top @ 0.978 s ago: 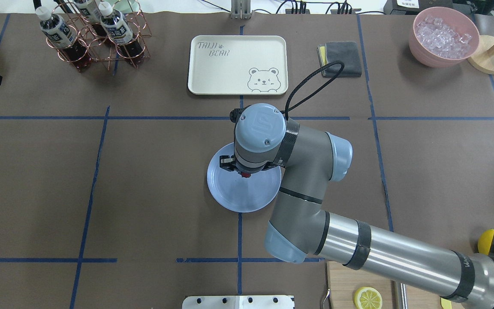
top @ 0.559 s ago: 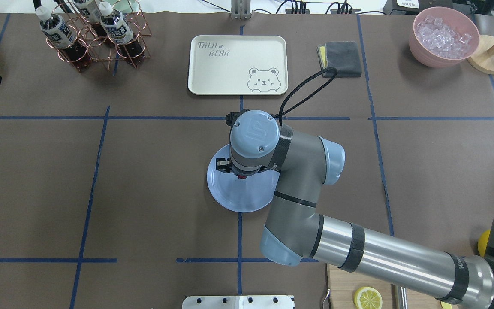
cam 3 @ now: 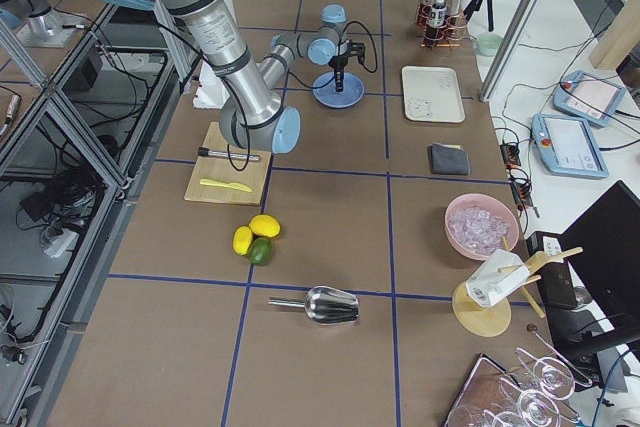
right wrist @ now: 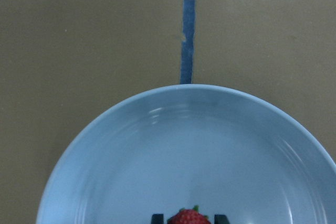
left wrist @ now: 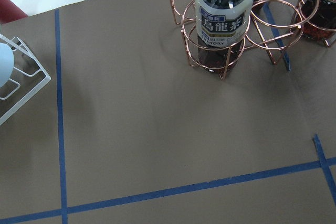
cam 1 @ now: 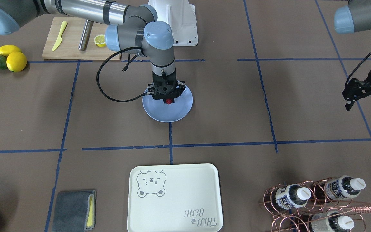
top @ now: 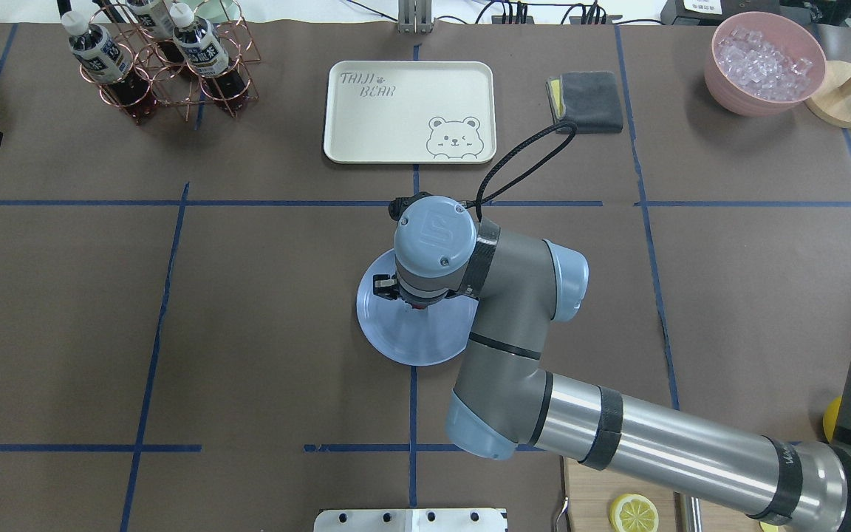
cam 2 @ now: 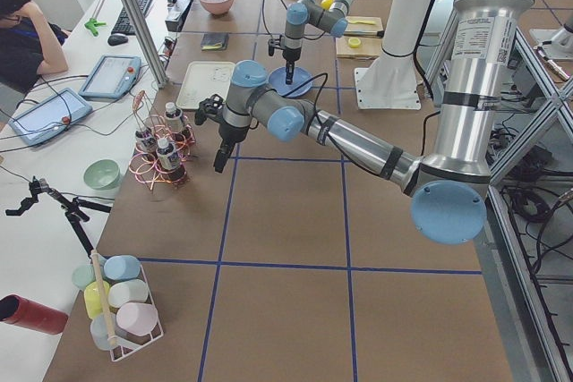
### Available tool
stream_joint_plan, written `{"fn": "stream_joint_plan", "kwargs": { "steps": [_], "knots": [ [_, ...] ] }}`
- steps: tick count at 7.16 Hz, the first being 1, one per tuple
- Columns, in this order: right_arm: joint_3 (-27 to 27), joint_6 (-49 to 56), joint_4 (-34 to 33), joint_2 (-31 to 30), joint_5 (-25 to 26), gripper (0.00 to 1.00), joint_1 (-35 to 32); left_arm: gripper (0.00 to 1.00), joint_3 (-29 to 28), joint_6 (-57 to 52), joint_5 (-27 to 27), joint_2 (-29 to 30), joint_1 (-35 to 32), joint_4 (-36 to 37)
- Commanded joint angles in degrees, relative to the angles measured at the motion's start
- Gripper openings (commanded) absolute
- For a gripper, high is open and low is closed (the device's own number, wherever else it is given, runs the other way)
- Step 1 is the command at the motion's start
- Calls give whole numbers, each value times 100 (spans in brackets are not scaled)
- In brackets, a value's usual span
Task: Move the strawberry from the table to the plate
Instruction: 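Lower the strawberry onto the plate and open the right gripper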
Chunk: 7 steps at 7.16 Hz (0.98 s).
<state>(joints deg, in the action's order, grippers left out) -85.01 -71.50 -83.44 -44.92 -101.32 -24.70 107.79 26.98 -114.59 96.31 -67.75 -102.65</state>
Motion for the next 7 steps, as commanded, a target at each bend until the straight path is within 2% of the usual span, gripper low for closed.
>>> {"fn": "stream_joint_plan", "kwargs": {
  "steps": [1, 3, 5, 6, 7],
  "knots": [
    [11, -22, -6, 19, -36, 100, 9, 100, -12, 0, -2, 10, -2, 8],
    [-120, -22, -32, 19, -46, 100, -17, 100, -47, 0, -2, 19, -11, 8],
    [-1100, 109, -1273, -51, -168, 100, -445, 100, -56, -236, -11, 10, -141, 34],
    [-1410, 571, -1724, -112, -403, 100, -822, 100, -169, -585, -394, -7, -308, 78],
    [-1709, 1150, -1903, -400, -780, 100, -1304, 100, -458, -1076, -850, -33, -640, 87]
  ]
}}
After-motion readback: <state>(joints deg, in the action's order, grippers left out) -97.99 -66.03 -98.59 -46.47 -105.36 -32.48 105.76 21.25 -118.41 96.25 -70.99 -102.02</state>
